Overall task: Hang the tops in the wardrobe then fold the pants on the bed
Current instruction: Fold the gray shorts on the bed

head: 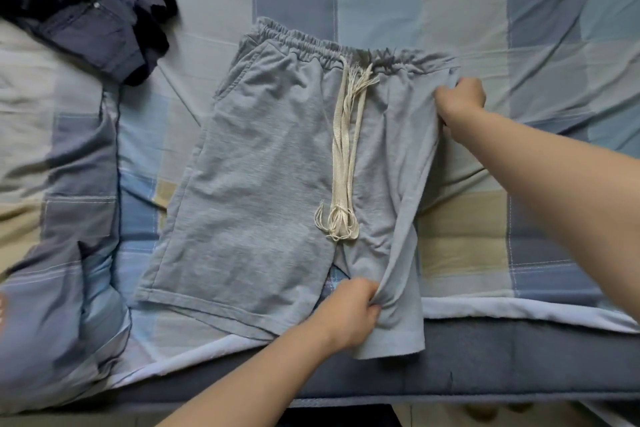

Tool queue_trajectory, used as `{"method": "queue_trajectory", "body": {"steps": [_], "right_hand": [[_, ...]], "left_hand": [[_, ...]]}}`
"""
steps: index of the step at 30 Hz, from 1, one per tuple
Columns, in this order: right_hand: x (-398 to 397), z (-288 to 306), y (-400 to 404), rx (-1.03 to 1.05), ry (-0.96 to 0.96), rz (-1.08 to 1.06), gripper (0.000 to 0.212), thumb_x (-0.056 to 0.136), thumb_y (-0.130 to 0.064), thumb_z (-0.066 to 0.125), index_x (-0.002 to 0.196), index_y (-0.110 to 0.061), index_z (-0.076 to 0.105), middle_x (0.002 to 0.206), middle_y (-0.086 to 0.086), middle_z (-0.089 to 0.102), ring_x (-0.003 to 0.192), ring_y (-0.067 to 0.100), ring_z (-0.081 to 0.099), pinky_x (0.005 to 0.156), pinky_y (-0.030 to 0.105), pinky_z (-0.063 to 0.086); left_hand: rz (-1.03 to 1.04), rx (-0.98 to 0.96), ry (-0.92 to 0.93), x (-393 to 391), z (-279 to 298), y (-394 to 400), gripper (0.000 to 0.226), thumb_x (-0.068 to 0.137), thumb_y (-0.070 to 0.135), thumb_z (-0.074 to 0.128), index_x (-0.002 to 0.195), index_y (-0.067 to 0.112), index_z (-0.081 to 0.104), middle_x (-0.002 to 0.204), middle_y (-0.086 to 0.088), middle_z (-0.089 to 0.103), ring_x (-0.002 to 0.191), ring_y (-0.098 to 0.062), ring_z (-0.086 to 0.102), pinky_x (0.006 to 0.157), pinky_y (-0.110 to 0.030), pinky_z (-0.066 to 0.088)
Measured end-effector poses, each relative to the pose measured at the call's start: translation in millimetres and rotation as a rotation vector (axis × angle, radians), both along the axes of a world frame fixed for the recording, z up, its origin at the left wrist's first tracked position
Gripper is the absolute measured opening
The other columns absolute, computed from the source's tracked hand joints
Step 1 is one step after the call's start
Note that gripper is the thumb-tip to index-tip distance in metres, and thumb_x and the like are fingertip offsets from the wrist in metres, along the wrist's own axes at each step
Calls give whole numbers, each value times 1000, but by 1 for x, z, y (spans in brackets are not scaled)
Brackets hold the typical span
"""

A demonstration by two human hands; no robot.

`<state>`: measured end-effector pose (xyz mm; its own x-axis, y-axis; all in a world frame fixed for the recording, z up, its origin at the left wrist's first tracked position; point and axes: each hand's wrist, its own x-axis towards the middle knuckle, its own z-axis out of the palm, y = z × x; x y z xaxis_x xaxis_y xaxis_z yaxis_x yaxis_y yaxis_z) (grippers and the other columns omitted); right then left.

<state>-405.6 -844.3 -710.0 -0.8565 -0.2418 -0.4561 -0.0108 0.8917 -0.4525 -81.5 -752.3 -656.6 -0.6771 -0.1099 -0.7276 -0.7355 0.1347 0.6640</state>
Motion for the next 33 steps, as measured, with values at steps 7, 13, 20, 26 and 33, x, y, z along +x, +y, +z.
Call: {"method": "queue_trajectory", "body": {"steps": [7, 13, 20, 26, 33], "right_hand": [[62, 46, -71, -325, -27, 10, 32, 89, -29, 54, 110, -5, 60, 113, 15, 65, 107, 32, 60, 90, 42, 52], [133, 65, -146, -340, -94, 158, 18, 89, -30, 59, 84, -13, 55, 96, 13, 63, 89, 33, 66, 75, 49, 58], [191, 47, -205, -239, -159, 298, 24, 94, -19, 56, 109, -1, 59, 115, 20, 62, 98, 36, 65, 83, 45, 56], [207, 46, -227, -112, 3, 478, 5, 95, -13, 51, 97, -15, 47, 103, 8, 54, 104, 21, 54, 71, 19, 35], [243, 49, -183, -391, -402, 367, 27, 89, -2, 49, 73, -18, 63, 78, 4, 59, 73, 12, 55, 67, 25, 51]], "left_hand": [[311, 48, -98, 89, 12, -59, 24, 90, 2, 54, 70, 14, 56, 71, 4, 55, 70, -5, 50, 61, -23, 37], [600, -235, -210, 178, 2, -105, 6, 89, 10, 65, 85, 9, 61, 80, -2, 65, 77, -17, 60, 69, -33, 42], [752, -367, -293, 243, -12, -141, 12, 89, 12, 68, 77, 16, 69, 67, 7, 68, 67, -7, 62, 56, -24, 40], [764, -509, -383, 249, -25, -151, 32, 89, 10, 63, 60, 14, 51, 65, -16, 60, 75, -40, 58, 63, -38, 35], [525, -599, -548, 237, -33, -144, 33, 88, 0, 47, 121, 3, 42, 125, -19, 44, 107, -41, 52, 79, -44, 40]]}}
